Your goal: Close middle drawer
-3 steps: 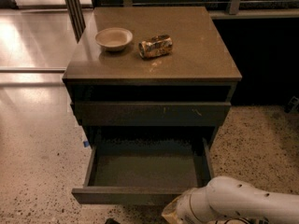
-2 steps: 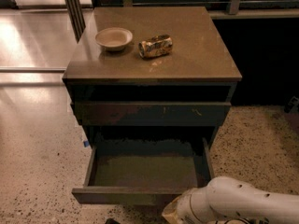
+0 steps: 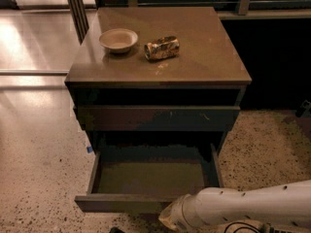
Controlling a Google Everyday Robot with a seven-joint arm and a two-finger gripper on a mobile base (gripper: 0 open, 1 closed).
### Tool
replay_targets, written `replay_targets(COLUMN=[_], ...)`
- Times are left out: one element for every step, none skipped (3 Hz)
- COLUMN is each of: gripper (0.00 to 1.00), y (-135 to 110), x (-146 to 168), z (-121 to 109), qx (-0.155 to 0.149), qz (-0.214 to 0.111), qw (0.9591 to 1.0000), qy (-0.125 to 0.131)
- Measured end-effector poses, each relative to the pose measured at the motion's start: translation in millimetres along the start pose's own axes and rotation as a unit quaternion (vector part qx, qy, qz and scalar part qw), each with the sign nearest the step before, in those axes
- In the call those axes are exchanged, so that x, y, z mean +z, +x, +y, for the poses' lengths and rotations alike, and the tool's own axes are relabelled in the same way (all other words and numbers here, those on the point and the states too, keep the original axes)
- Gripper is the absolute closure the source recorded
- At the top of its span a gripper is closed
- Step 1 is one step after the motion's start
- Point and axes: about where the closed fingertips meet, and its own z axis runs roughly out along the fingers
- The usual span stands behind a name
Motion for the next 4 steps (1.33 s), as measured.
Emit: replay_targets(gripper=[1.00,1.00,1.00,1.00], y=[-2.8,-1.3,-0.4,9.1], x=[49.4,51.5,57.7,63.0], z=[-12.0,-12.1,-17.8,-29.0], qx=[0.016,0.017,0.018,0.033], qz=[-0.013,-0.011,-0.009,0.006], qw=[0.9997,0.9997,0.9998,0.9990], qy=[-0.014,-0.013,-0.002,0.029])
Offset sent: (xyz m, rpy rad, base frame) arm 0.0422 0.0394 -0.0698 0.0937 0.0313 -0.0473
